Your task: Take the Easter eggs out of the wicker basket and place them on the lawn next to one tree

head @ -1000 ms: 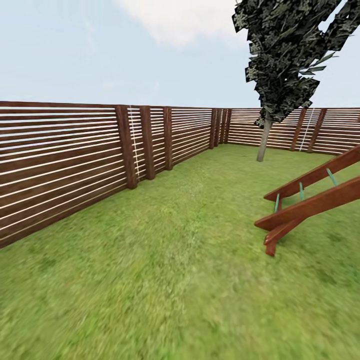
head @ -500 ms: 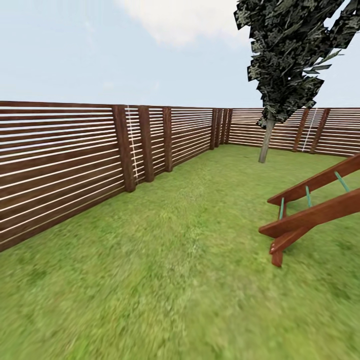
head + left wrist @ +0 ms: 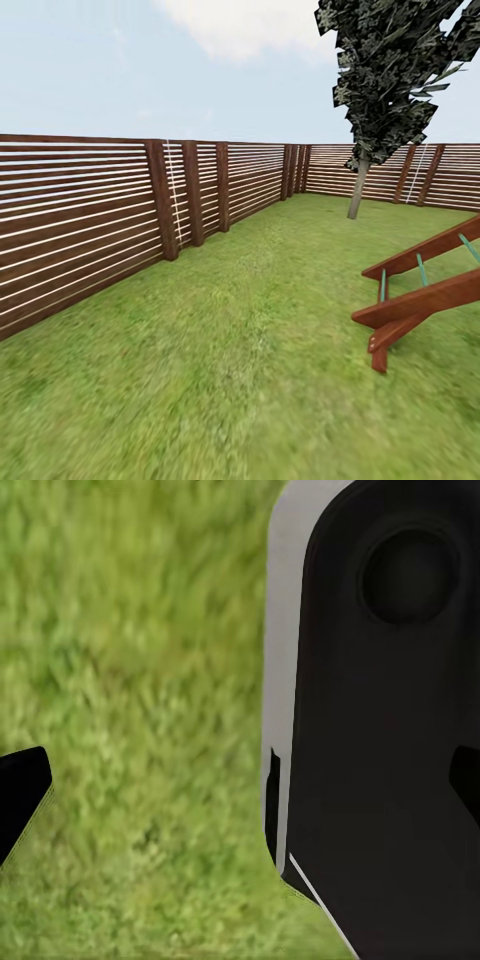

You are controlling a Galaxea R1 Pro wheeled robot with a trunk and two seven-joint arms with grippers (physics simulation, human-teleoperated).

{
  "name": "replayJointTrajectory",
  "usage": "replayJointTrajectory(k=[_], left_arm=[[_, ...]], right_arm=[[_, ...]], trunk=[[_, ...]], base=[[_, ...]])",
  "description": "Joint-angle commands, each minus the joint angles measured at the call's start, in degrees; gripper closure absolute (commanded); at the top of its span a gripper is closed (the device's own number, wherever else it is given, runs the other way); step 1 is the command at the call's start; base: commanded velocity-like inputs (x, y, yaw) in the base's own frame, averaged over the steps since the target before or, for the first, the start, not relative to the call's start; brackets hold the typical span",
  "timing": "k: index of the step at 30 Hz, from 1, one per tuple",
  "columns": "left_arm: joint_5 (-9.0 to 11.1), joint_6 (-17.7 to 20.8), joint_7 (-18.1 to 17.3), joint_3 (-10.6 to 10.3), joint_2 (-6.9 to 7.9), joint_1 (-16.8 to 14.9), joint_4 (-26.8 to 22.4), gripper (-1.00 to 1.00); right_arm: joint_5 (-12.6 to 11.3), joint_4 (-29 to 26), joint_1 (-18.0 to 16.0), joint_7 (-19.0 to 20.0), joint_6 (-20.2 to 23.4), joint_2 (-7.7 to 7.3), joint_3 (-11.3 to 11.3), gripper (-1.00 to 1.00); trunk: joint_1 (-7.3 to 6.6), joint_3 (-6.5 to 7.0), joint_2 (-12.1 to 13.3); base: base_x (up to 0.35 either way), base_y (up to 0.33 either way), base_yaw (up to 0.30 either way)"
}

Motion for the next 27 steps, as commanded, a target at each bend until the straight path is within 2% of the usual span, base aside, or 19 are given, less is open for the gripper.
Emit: replayJointTrajectory(k=[1, 16, 27], left_arm=[[0.01, 0.09, -0.07, 0.04, 0.01, 0.03, -0.13, -1.00], [0.01, 0.09, -0.07, 0.04, -0.01, 0.03, -0.13, -1.00], [0.01, 0.09, -0.07, 0.04, -0.02, 0.03, -0.13, -1.00]], right_arm=[[-0.06, 0.12, -0.08, -0.11, -0.05, 0.01, 0.08, -1.00], [0.18, 0.13, -0.08, -0.11, -0.10, 0.02, 0.46, -1.00], [-0.14, 0.13, -0.08, -0.11, -0.04, 0.01, 0.04, -1.00]], trunk=[[0.03, -0.05, -0.02], [0.03, -0.05, -0.02], [0.03, -0.05, -0.02]], base=[[0.335, 0.000, 0.000], [0.335, 0.000, 0.005], [0.335, 0.000, 0.184]])
